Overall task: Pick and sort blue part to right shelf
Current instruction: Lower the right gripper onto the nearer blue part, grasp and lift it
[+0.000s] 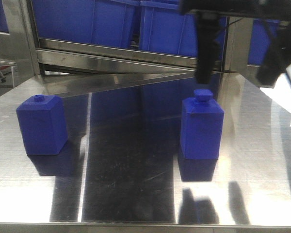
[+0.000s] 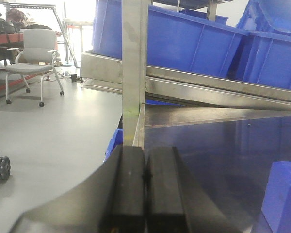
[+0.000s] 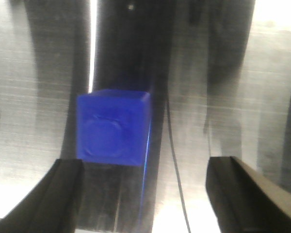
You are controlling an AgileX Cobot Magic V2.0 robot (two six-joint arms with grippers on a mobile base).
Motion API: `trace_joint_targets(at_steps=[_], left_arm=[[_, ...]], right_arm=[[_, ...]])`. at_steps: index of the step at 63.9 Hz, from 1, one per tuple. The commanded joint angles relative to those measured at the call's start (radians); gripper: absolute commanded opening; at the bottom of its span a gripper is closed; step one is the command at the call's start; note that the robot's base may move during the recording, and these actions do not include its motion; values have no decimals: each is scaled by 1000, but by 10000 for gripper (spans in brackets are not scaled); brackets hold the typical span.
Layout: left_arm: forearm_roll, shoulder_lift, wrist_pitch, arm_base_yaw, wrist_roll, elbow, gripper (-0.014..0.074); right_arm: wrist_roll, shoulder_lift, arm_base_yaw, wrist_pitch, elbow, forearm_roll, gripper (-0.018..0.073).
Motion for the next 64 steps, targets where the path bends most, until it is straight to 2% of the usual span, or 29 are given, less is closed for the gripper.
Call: trace_joint_targets(at_steps=[1, 8, 38, 64], left_arm=[[-7, -24, -79, -4, -7, 23, 133], [-7, -24, -79, -4, -7, 23, 133], [-7, -24, -79, -4, -7, 23, 133], [-7, -24, -79, -4, -7, 23, 133]], right_arm=[[7, 20, 26, 8, -82, -23, 589], [10, 78, 43, 6, -122, -23, 589], [52, 192, 43, -35, -115, -24, 589], [63, 227, 42, -53, -107, -24, 589]])
